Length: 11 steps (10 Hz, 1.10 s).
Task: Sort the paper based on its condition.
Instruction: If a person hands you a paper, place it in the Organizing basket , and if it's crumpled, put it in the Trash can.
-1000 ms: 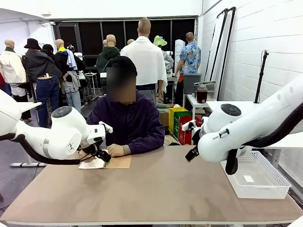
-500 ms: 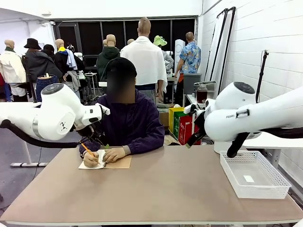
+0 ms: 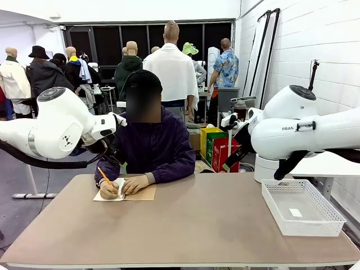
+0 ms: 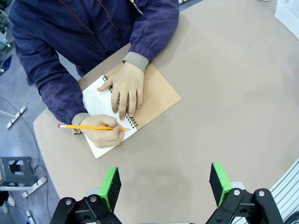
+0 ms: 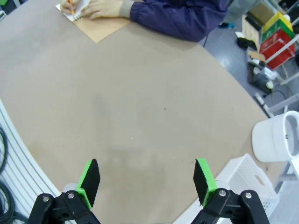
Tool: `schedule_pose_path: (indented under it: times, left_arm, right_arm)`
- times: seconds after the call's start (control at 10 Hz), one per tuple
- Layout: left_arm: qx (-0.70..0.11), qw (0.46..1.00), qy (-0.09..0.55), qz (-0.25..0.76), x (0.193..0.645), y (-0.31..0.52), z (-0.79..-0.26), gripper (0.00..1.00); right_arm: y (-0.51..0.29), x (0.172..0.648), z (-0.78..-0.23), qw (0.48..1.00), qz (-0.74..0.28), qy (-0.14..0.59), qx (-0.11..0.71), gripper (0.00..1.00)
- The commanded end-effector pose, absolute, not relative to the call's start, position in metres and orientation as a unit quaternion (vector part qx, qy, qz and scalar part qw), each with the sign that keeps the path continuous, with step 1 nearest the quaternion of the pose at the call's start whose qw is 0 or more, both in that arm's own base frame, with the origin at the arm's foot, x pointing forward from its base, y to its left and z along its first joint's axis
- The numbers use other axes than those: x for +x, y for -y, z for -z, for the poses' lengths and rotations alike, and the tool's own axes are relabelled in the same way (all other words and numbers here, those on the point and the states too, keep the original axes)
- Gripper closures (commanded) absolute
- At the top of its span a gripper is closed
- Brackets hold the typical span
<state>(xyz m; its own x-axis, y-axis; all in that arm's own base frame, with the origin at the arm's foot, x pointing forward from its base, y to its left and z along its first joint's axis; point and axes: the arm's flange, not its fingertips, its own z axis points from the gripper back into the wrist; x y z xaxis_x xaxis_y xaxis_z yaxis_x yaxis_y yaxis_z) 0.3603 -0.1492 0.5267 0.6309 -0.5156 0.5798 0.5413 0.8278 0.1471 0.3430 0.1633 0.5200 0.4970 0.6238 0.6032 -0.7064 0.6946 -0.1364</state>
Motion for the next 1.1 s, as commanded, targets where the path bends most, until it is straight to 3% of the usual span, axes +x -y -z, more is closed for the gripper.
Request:
schedule_pose_path:
  times: [0.0,0.1,1.0]
  left_arm:
    - [-0.002,0.893,0.345,0.289,0.356,0.148,-0.525,0.0]
    - [-0.02,0.903,0.314,0.293,0.36,0.149,-0.527,0.0]
    - [-0.02,0.903,0.314,0.293,0.36,0.149,-0.527,0.0]
  right_arm:
    - [-0.165,0.346,-0.507,0.854,-0.409,0.309,0.089,0.0]
    - [-0.163,0.343,-0.52,0.863,-0.385,0.321,0.064,0.0]
    - [-0.163,0.343,-0.52,0.863,-0.385,0.321,0.064,0.0]
